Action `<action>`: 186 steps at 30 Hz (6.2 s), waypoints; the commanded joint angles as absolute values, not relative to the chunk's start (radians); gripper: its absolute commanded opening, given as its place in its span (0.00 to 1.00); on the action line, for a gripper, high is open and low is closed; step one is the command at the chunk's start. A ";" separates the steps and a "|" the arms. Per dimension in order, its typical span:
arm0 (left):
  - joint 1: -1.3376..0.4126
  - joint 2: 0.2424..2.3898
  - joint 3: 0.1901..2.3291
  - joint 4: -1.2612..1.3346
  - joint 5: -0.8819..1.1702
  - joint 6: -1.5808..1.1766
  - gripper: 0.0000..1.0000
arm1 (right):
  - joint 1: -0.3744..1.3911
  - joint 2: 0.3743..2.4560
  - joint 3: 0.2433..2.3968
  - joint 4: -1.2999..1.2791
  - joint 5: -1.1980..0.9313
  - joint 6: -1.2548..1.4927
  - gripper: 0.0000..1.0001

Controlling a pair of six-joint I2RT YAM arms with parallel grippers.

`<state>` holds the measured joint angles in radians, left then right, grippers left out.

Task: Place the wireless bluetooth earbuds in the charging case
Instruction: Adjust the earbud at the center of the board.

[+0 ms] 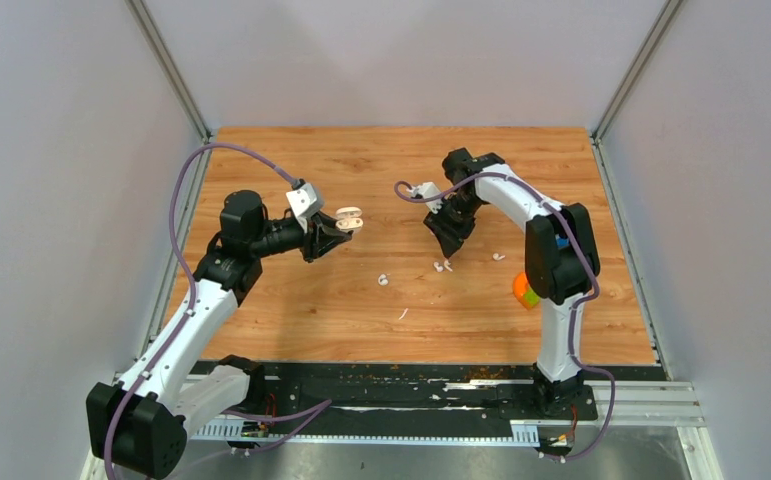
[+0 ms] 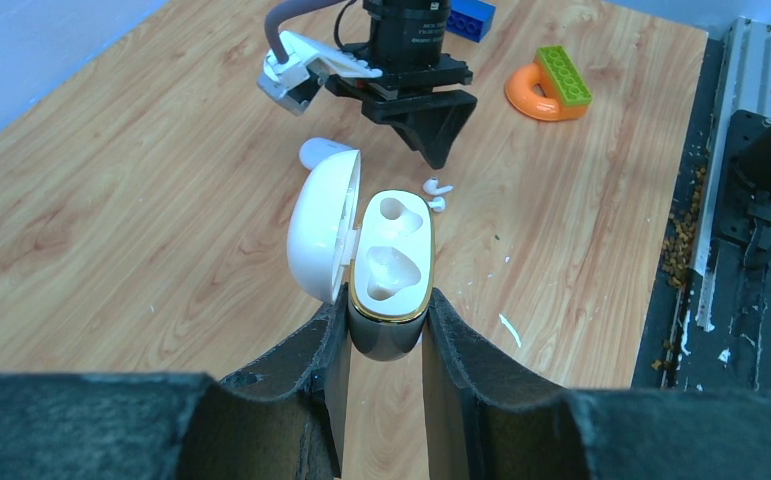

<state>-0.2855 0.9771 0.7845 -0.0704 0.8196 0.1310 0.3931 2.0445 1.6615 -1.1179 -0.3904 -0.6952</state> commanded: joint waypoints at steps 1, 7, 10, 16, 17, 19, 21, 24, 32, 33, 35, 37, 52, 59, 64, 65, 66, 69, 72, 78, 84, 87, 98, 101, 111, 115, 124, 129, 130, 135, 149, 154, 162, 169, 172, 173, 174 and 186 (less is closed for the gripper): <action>-0.279 0.963 0.818 -0.037 0.820 0.108 0.00 | 0.408 2.069 1.676 -1.176 -0.368 -0.575 0.37; -0.279 0.964 0.823 -0.041 0.816 0.111 0.00 | 0.411 2.104 1.704 -1.164 -0.385 -0.551 0.37; -0.278 0.966 0.822 -0.043 0.813 0.115 0.00 | 0.417 2.117 1.700 -1.149 -0.380 -0.542 0.37; -0.272 0.963 0.815 -0.041 0.809 0.116 0.00 | 0.425 2.143 1.696 -1.128 -0.367 -0.535 0.37; -0.272 0.962 0.815 -0.040 0.810 0.117 0.00 | 0.424 2.147 1.698 -1.128 -0.366 -0.534 0.37; -0.270 0.961 0.811 -0.039 0.809 0.117 0.00 | 0.425 2.154 1.701 -1.125 -0.360 -0.531 0.36; -0.268 0.960 0.807 -0.036 0.807 0.114 0.00 | 0.425 2.161 1.702 -1.121 -0.356 -0.526 0.36; -0.267 0.958 0.805 -0.037 0.807 0.114 0.00 | 0.425 2.173 1.711 -1.118 -0.353 -0.521 0.36; -0.264 0.956 0.801 -0.030 0.809 0.110 0.00 | 0.425 2.111 1.678 -1.135 -0.356 -0.505 0.39; -0.264 0.956 0.801 -0.026 0.809 0.110 0.00 | 0.422 2.101 1.676 -1.138 -0.357 -0.513 0.39; -0.263 0.957 0.801 -0.026 0.809 0.109 0.00 | 0.413 2.080 1.687 -1.141 -0.364 -0.533 0.39; -0.262 0.957 0.799 -0.026 0.809 0.110 0.00 | 0.397 2.057 1.695 -1.143 -0.386 -0.565 0.40; -0.261 0.971 0.812 -0.011 0.809 0.105 0.00 | 0.321 1.875 1.407 -0.791 -0.443 -0.935 0.39; -0.257 0.962 0.807 -0.011 0.807 0.104 0.00 | 0.321 1.920 1.423 -0.795 -0.427 -0.969 0.39; -0.247 0.952 0.805 -0.018 0.807 0.106 0.00 | 0.324 1.937 1.408 -0.805 -0.427 -0.994 0.39; -0.246 0.952 0.804 -0.018 0.808 0.107 0.00 | 0.325 1.938 1.404 -0.809 -0.426 -1.001 0.39; -0.245 0.952 0.804 -0.018 0.807 0.108 0.00 | 0.327 1.940 1.397 -0.812 -0.426 -1.006 0.39; -0.244 0.952 0.801 -0.013 0.808 0.107 0.00 | 0.335 1.936 1.377 -0.819 -0.427 -1.016 0.40; -0.241 0.950 0.798 -0.009 0.806 0.106 0.00 | 0.351 1.934 1.352 -0.818 -0.431 -1.015 0.40; -0.239 0.944 0.788 -0.011 0.807 0.104 0.00 | 0.398 1.936 1.325 -0.811 -0.434 -0.998 0.40; -0.239 0.946 0.783 -0.005 0.807 0.095 0.00 | 0.419 1.943 1.344 -0.811 -0.435 -0.977 0.40; -0.238 0.948 0.783 -0.005 0.807 0.092 0.00 | 0.420 1.949 1.352 -0.819 -0.431 -0.978 0.40; -0.238 0.954 0.780 -0.005 0.810 0.083 0.00 | 0.393 1.960 1.504 -0.969 -0.509 -0.774 0.39; -0.238 0.958 0.774 0.037 0.811 0.068 0.00 | 0.392 1.994 1.560 -1.024 -0.509 -0.743 0.37; -0.238 0.966 0.775 0.055 0.813 0.050 0.00 | 0.394 2.062 1.610 -1.029 -0.403 -0.660 0.36; -0.238 0.973 0.776 0.056 0.812 0.042 0.00 | 0.396 2.052 1.601 -1.006 -0.384 -0.601 0.37; -0.238 0.985 0.802 0.031 0.811 0.058 0.00 | 0.406 2.012 1.548 -0.971 -0.356 -0.466 0.36; -0.238 0.983 0.816 0.005 0.811 0.079 0.00 | 0.323 1.936 1.556 -1.000 -0.391 -0.517 0.36; -0.238 0.984 0.816 0.005 0.811 0.080 0.00 | 0.306 1.924 1.551 -1.004 -0.387 -0.537 0.36; -0.238 0.985 0.810 0.023 0.809 0.070 0.00 | 0.235 1.902 1.519 -0.983 -0.287 -0.646 0.36; -0.238 0.985 0.795 0.054 0.815 0.039 0.00 | 0.074 1.980 1.504 -0.921 -0.127 -0.778 0.33; -0.238 0.987 0.799 0.045 0.815 0.044 0.00 | 0.074 2.014 1.487 -0.910 -0.125 -0.772 0.33; -0.238 0.991 0.795 0.041 0.812 0.052 0.00 | 0.079 2.006 1.427 -0.904 -0.149 -0.767 0.33; -0.238 0.989 0.793 0.046 0.810 0.052 0.00 | 0.102 1.966 1.363 -0.911 -0.193 -0.751 0.33; -0.238 0.984 0.786 0.050 0.811 0.050 0.00 | 0.121 1.950 1.348 -0.920 -0.212 -0.746 0.33; -0.238 0.983 0.783 0.052 0.810 0.049 0.00 | 0.126 1.947 1.346 -0.926 -0.217 -0.743 0.33; -0.238 0.980 0.781 0.053 0.810 0.049 0.00 | 0.133 1.942 1.346 -0.928 -0.220 -0.742 0.33; -0.238 0.961 0.761 0.056 0.807 0.049 0.00 | 0.175 1.905 1.335 -0.972 -0.273 -0.736 0.33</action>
<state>-0.2417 0.9859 0.7670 0.0124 0.8024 0.0505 0.1650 1.9430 1.3499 -0.9375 -0.2134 -0.7414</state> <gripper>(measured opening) 0.352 0.331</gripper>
